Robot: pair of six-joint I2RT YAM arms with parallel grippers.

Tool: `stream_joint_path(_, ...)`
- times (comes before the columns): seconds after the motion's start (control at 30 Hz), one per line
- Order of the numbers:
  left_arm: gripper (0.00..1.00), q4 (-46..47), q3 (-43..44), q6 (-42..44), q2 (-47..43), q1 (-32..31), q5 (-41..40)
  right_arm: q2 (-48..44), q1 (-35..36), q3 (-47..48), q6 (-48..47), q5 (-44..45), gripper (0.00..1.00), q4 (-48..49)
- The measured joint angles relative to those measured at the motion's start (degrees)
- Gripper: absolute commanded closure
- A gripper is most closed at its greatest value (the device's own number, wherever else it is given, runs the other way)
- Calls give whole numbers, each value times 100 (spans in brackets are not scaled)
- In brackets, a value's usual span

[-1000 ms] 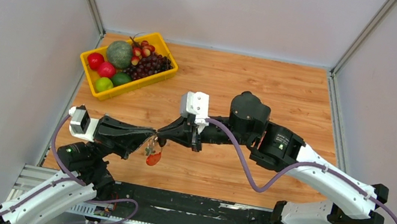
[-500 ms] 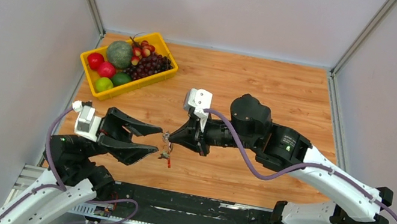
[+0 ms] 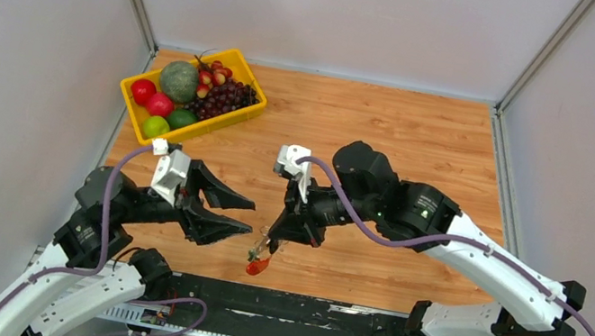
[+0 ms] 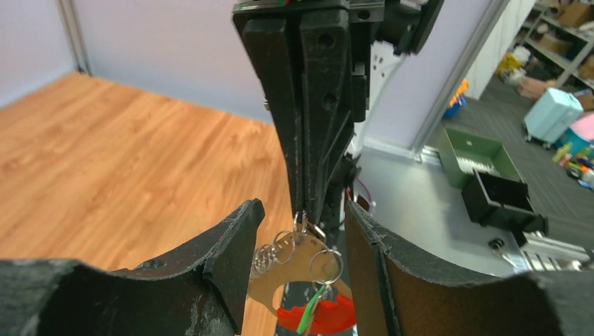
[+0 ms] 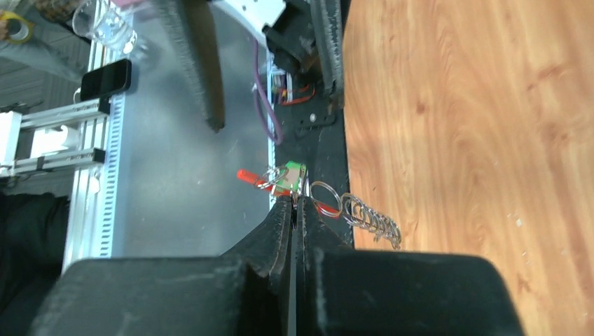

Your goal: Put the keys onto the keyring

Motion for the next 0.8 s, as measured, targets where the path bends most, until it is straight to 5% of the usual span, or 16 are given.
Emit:
stream_joint_path(0.4, 42, -1449, 332, 595, 466, 0, 411, 343, -190, -319, 20, -599, 100, -463)
stream_joint_path(0.8, 44, -1646, 358, 748, 595, 0, 603, 597, -190, -164, -22, -999, 100, -509)
